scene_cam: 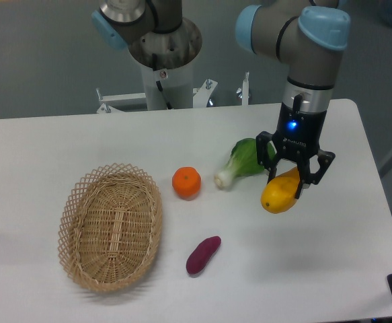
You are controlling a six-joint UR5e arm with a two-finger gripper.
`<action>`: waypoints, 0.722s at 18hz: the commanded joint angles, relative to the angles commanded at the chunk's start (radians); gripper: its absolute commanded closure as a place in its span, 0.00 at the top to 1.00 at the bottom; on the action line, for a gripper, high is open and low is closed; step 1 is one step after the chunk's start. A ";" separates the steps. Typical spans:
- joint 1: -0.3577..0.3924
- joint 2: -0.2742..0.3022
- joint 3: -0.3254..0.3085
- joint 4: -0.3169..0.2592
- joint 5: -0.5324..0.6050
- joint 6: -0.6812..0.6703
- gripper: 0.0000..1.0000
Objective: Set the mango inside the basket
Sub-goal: 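Lift the held yellow mango up off the table with the gripper, then carry the mango over the orange toward the wicker basket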
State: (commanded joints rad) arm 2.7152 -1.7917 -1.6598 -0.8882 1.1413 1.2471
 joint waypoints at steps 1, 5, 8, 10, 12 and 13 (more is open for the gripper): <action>-0.002 0.000 -0.003 0.000 0.002 -0.003 0.45; -0.008 0.023 -0.024 0.002 -0.002 -0.063 0.45; -0.034 0.040 -0.047 0.002 0.014 -0.118 0.45; -0.049 0.045 -0.052 0.002 0.014 -0.159 0.45; -0.080 0.049 -0.052 0.006 0.014 -0.217 0.45; -0.096 0.054 -0.052 0.012 0.017 -0.260 0.45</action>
State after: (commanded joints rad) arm 2.6187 -1.7380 -1.7119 -0.8760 1.1581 0.9868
